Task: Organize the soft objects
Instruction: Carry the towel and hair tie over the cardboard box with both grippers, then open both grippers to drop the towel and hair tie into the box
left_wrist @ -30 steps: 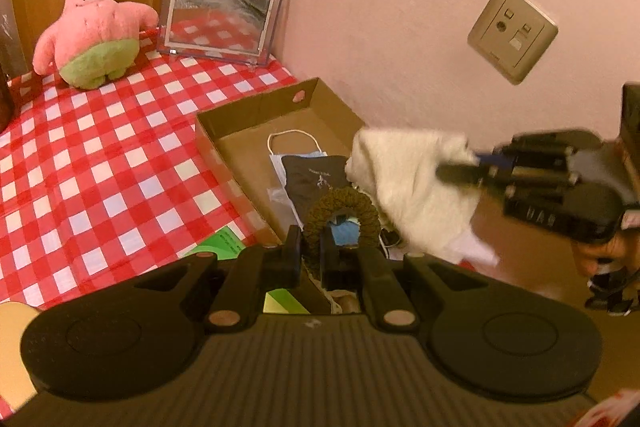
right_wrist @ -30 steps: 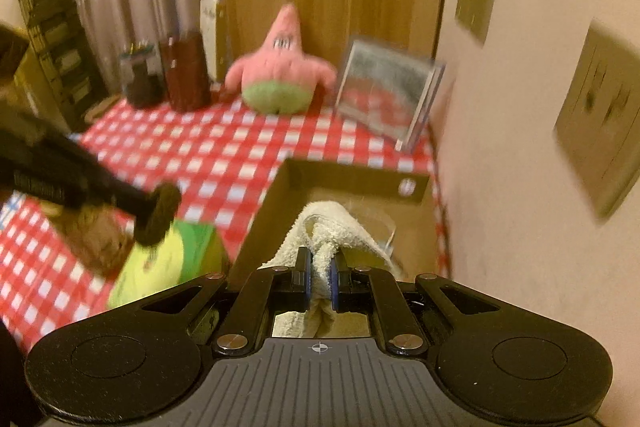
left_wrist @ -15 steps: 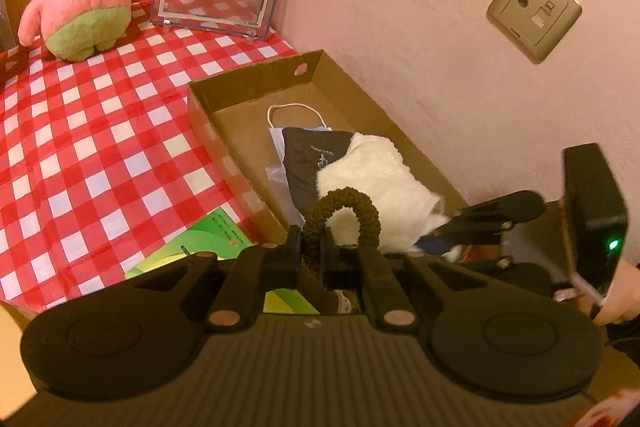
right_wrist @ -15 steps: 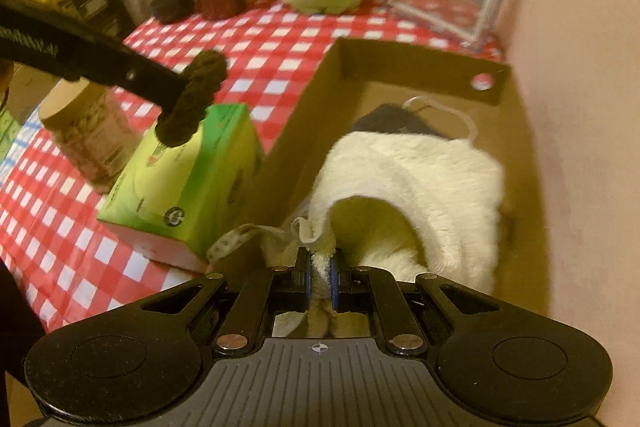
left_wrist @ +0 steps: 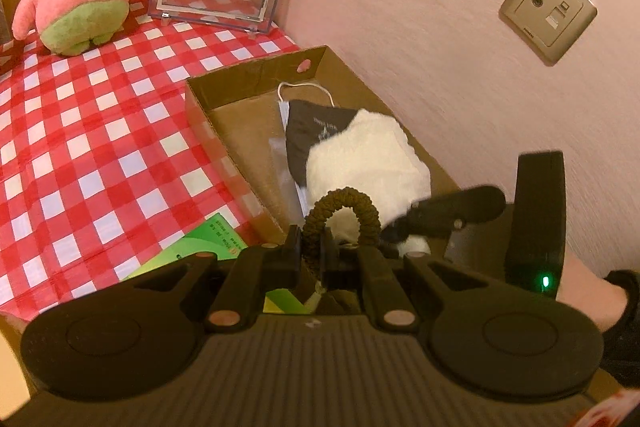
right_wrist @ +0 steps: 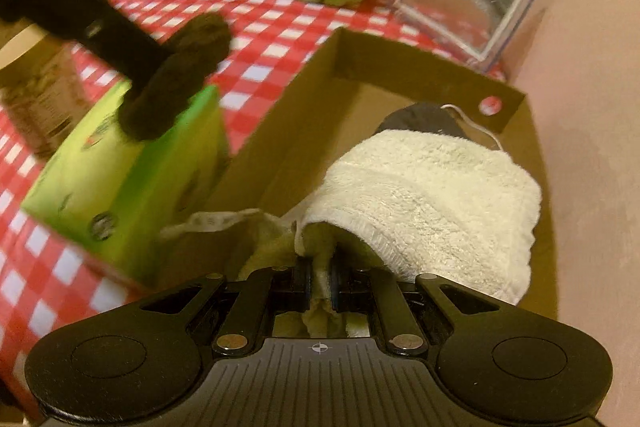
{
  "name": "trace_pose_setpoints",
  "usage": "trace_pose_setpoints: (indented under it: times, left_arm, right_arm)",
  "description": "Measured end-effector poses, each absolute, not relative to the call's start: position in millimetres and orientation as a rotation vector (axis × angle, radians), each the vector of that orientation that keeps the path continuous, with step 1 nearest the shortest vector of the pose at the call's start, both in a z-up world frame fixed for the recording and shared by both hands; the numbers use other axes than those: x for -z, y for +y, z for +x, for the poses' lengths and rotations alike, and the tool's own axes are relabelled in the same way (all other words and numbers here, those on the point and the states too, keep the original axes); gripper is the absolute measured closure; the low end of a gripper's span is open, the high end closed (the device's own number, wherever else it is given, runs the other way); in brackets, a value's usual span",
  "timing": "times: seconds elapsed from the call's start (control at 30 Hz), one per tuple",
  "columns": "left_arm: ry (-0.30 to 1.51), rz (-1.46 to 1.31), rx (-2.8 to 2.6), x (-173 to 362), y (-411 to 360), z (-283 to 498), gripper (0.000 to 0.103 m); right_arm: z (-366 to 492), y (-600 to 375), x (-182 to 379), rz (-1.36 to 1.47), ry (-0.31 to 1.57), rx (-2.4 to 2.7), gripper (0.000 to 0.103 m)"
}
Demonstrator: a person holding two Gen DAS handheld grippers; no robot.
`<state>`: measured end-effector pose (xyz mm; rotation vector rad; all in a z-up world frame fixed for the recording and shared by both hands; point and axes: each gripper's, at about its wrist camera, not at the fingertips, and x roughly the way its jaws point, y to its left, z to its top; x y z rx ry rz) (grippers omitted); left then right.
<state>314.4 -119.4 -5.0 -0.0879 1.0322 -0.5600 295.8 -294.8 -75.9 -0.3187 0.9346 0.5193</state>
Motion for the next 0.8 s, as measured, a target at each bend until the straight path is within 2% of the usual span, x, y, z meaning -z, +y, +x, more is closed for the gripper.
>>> trace_pose_setpoints:
  times: [0.33, 0.8]
  left_arm:
    - [1.048, -0.087, 0.545, 11, -125, 326, 0.096]
    - [1.099, -0.06, 0.561, 32, -161, 327, 0.096]
  right_arm:
    - [324, -311, 80, -0.266, 0.921, -0.496, 0.094]
    - [291, -364, 66, -0.065, 0.965, -0.443, 0.091]
